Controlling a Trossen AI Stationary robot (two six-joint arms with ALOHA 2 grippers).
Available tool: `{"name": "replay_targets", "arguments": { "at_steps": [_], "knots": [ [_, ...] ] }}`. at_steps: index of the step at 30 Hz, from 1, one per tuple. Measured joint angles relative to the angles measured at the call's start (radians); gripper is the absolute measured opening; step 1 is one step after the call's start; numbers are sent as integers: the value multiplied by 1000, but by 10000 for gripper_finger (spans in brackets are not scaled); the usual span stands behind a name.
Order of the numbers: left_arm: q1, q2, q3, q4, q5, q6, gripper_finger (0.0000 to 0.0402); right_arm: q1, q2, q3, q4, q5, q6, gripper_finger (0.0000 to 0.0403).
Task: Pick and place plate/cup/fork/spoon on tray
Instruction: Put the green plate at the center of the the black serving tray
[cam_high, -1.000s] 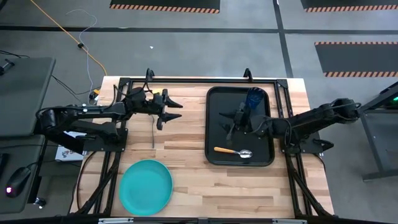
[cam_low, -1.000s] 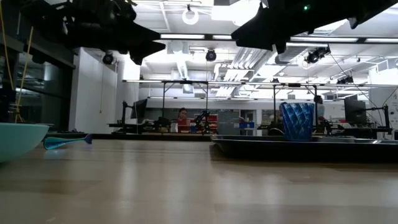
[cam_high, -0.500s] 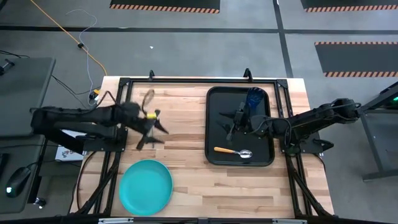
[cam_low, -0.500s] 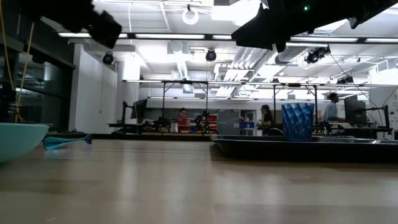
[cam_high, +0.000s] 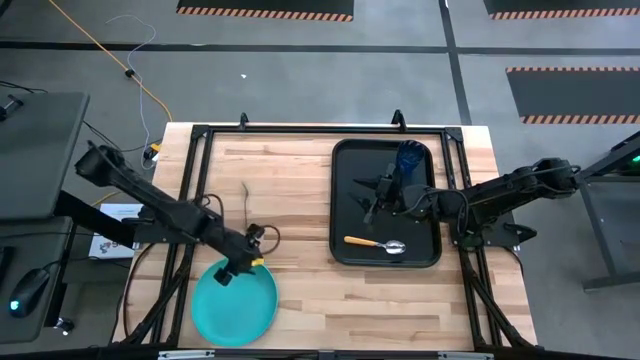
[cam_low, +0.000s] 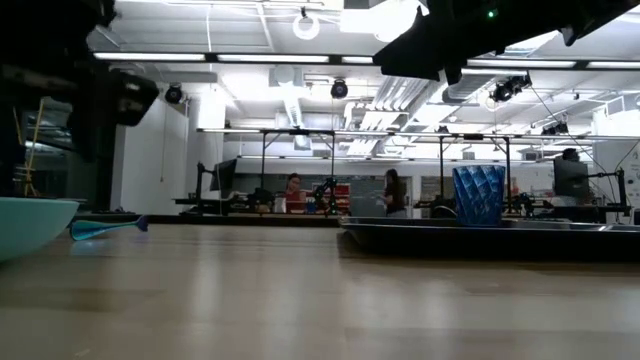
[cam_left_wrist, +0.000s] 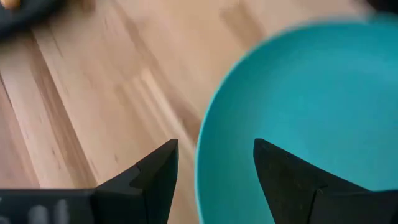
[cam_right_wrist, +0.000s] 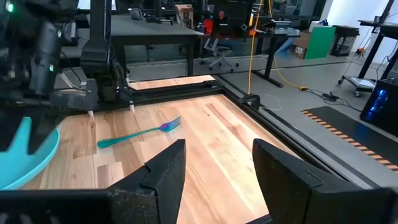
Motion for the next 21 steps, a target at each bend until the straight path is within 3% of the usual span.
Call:
{"name": "replay_targets", "arguments": {
  "at_steps": [6,12,21],
  "knots": [
    [12,100,0,0,-108,27,200,0,0,0,0,0,0,178],
    [47,161,0,-3,29,19,200,0,0,0,-1,0,0,178],
    [61,260,2,8,43,16,200,0,0,0,-2,1,0,178]
  ]
}}
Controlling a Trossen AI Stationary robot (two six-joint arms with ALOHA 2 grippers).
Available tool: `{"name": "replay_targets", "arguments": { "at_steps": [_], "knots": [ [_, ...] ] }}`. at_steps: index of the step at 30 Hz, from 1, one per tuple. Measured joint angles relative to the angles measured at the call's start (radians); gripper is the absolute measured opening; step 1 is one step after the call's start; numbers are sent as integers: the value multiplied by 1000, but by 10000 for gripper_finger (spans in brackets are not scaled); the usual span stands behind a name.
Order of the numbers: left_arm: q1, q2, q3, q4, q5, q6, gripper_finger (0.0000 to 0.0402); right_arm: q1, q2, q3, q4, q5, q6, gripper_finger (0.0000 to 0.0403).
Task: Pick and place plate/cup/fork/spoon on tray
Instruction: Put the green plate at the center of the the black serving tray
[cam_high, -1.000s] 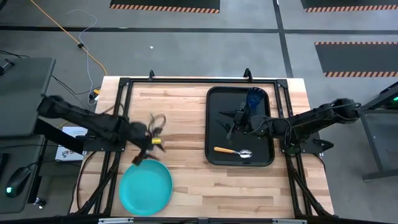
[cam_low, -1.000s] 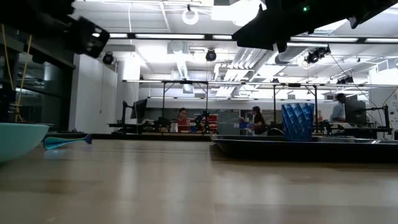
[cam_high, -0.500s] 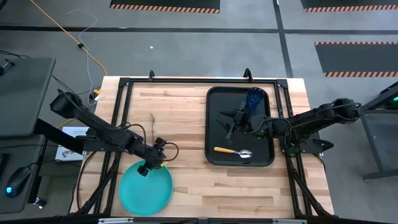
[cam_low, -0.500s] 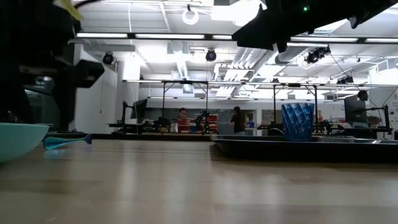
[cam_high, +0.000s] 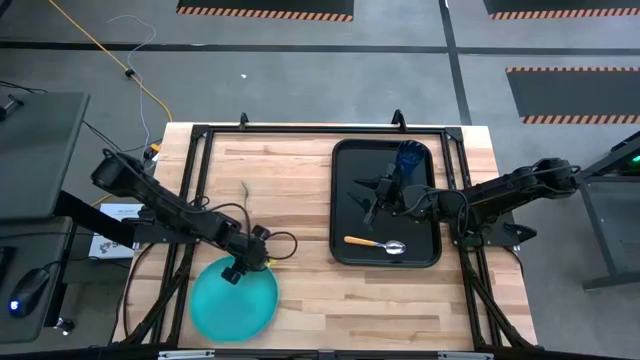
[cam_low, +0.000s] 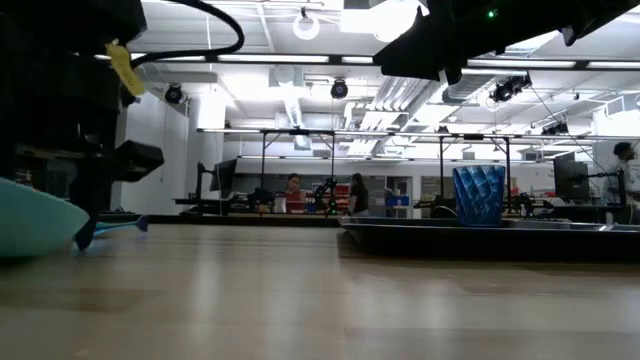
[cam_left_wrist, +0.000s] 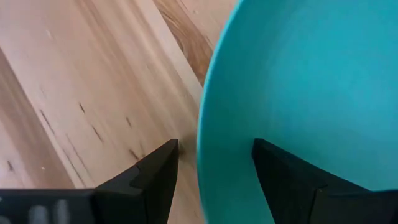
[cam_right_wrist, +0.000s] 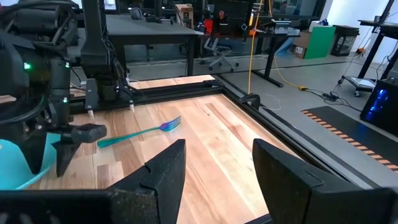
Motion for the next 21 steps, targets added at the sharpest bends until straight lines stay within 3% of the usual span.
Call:
{"name": "replay_targets", "arguments": {
  "at_steps": [7,15,21],
  "knots": [
    [0,-12,0,-8,18,2,158,0,0,0,-1,0,-4,178],
    [0,-34,50,-93,31,54,22,0,0,0,-2,0,-5,178],
    [15,-42,138,-230,29,93,9,0,0,0,-3,0,-7,178]
  ]
}}
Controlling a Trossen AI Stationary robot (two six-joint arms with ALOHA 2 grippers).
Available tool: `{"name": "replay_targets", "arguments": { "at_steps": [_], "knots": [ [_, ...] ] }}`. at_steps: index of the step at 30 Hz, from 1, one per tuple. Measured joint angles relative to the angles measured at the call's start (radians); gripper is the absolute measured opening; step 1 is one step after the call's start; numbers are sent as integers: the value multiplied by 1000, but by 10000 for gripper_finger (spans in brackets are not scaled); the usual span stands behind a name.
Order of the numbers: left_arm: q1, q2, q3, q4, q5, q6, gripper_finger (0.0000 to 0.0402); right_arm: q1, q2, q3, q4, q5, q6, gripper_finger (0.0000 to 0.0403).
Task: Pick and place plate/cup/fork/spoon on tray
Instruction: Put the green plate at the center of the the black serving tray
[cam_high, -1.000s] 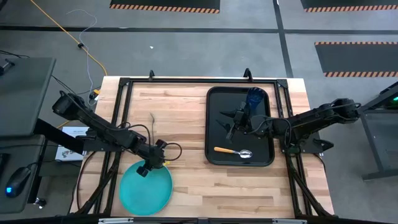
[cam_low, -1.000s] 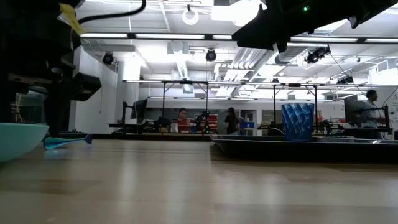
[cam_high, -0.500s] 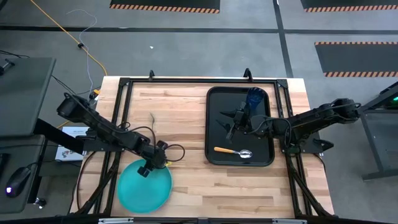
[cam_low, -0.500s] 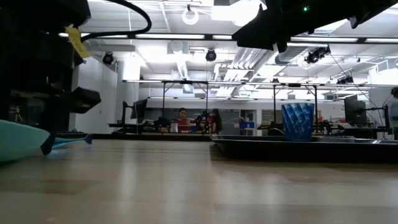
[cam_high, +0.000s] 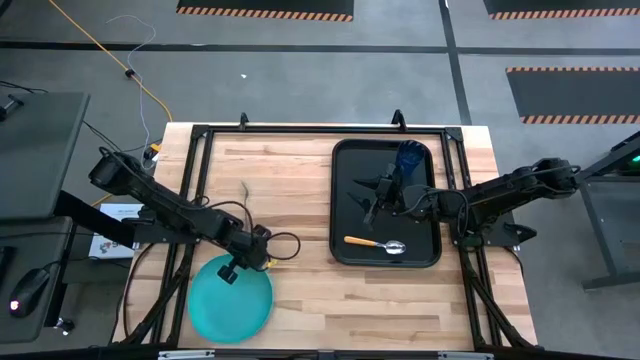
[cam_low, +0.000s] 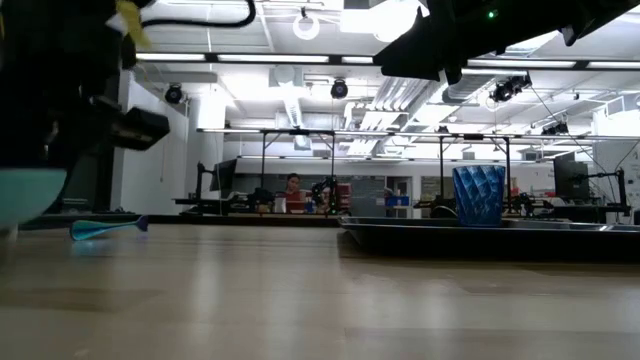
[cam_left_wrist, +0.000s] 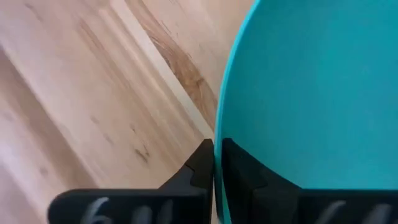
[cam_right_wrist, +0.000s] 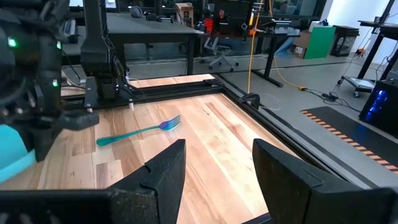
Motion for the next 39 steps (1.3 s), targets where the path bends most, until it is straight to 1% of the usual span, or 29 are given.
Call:
{"name": "replay_targets", "arguments": {
  "at_steps": [3,7,10,14,18,23,25,28,31,36,39],
  "knots": [
    [32,-45,48,-63,-9,39,5,0,0,0,0,-1,-1,178],
    [111,-162,80,-56,-57,106,2,15,-3,0,14,-6,-44,178],
    [199,-259,80,-37,-81,149,2,51,-16,0,54,-18,-96,178],
    [338,-350,79,78,-86,181,1,118,-45,0,109,-47,-189,178],
    [463,-353,79,282,-79,170,1,179,-80,0,133,-45,-243,178],
    [579,-240,80,552,-72,80,1,241,-110,0,133,-26,-292,178],
    [623,-172,103,598,-70,52,1,267,-117,0,138,-27,-322,178],
    [679,-47,176,605,-56,9,1,304,-123,0,158,-27,-364,178],
    [712,80,289,599,-35,-24,1,330,-123,0,177,-17,-402,178],
    [724,283,511,497,-30,-56,1,340,-123,0,177,22,-404,178],
    [725,389,609,464,-31,-68,0,339,-123,0,177,24,-402,178]
  ]
}}
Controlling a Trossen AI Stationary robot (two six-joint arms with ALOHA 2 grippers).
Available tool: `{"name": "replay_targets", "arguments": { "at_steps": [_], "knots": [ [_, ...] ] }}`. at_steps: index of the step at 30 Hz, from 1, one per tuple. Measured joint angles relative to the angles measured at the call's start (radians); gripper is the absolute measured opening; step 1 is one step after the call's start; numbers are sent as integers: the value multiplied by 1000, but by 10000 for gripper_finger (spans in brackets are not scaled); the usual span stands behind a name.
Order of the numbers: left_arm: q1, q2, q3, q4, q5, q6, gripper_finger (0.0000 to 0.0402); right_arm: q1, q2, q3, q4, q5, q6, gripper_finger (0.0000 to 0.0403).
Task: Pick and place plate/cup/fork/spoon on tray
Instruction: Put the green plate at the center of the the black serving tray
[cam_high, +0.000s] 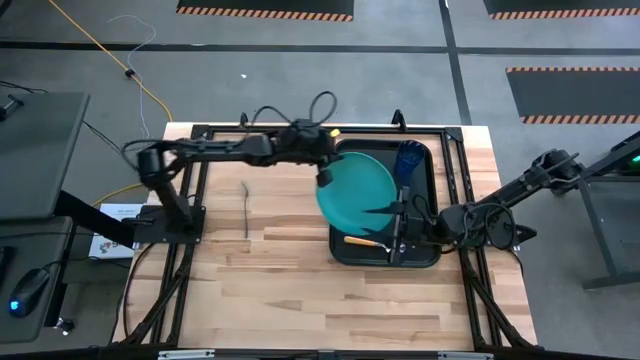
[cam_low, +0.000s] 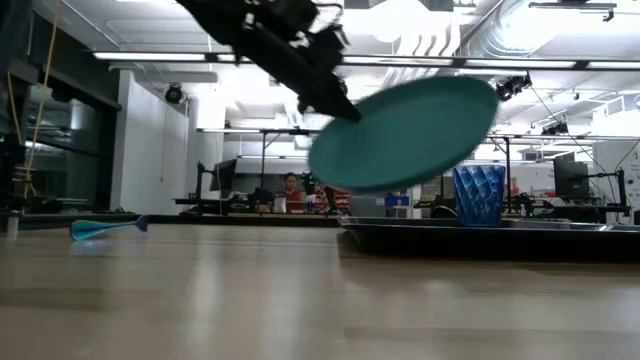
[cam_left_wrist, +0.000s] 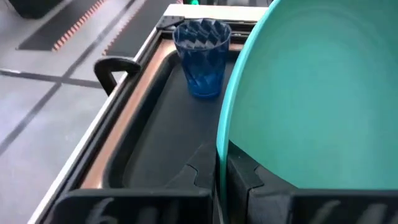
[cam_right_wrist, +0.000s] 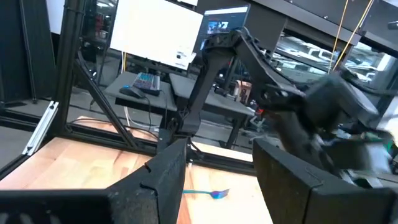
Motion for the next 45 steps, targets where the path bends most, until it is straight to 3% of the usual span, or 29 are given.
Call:
{"name": "replay_targets", "arguments": {
  "at_steps": [7,15,24,36,45],
  "knots": [
    [32,206,132,5,-34,-63,0,0,0,0,-1,-1,8,178],
    [89,323,175,59,-35,-181,0,0,0,0,-9,-2,8,178],
    [91,326,174,82,-28,-234,3,-1,0,0,-16,0,20,178],
    [70,326,174,79,-25,-183,7,-1,0,0,-16,1,17,178],
    [61,326,174,68,-10,-152,65,-3,0,0,-16,1,17,178]
  ]
}}
